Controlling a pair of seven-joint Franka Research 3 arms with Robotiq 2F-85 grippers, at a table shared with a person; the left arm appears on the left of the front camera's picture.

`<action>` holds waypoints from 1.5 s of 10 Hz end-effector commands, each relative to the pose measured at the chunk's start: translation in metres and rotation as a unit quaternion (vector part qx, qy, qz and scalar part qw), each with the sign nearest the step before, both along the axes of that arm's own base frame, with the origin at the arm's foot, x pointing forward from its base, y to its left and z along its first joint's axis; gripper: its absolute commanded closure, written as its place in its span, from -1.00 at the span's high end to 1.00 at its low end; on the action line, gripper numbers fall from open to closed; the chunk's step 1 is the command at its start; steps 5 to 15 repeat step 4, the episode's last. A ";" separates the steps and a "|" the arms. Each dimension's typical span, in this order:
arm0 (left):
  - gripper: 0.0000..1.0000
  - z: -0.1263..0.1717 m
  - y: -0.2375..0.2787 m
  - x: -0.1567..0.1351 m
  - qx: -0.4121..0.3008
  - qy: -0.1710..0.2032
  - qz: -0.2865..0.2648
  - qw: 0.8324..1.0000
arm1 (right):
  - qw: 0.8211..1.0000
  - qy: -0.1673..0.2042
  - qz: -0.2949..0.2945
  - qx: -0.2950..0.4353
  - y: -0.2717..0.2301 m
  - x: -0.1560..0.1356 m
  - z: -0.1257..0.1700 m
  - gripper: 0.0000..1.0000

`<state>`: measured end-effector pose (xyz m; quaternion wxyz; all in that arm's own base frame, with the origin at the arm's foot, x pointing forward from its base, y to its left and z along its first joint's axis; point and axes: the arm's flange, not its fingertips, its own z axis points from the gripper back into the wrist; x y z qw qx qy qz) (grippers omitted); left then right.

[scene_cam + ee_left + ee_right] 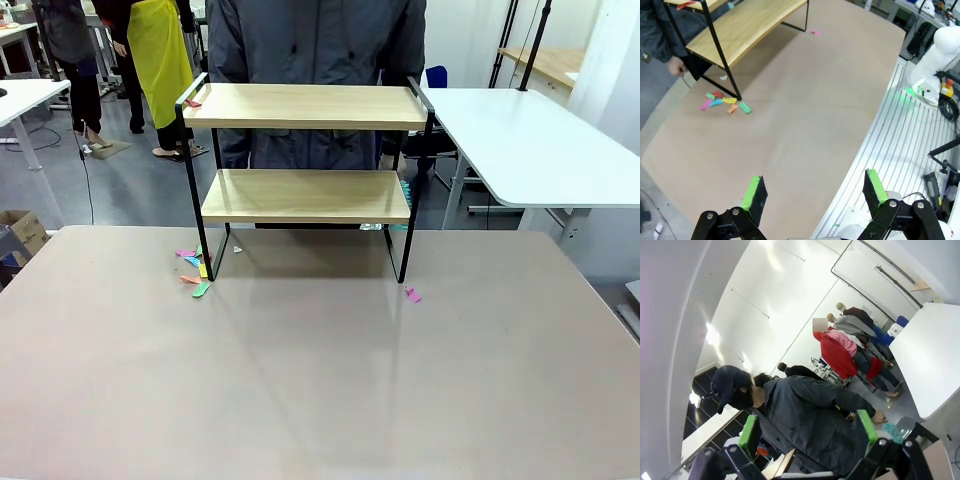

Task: Clean the shelf.
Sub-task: Hand the Duster back to the human.

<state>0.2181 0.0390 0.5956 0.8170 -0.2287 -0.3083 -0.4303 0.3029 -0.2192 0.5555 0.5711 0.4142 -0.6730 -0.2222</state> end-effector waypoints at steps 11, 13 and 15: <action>1.00 0.001 0.000 0.000 -0.008 -0.005 -0.013 1.000 | 1.000 -0.002 -0.006 0.002 0.002 0.000 0.001 1.00; 1.00 0.001 0.000 0.000 -0.008 -0.005 -0.013 1.000 | 1.000 -0.002 -0.006 0.002 0.002 0.000 0.001 1.00; 1.00 0.001 0.000 0.000 -0.008 -0.005 -0.013 1.000 | 1.000 -0.002 -0.006 0.002 0.002 0.000 0.001 1.00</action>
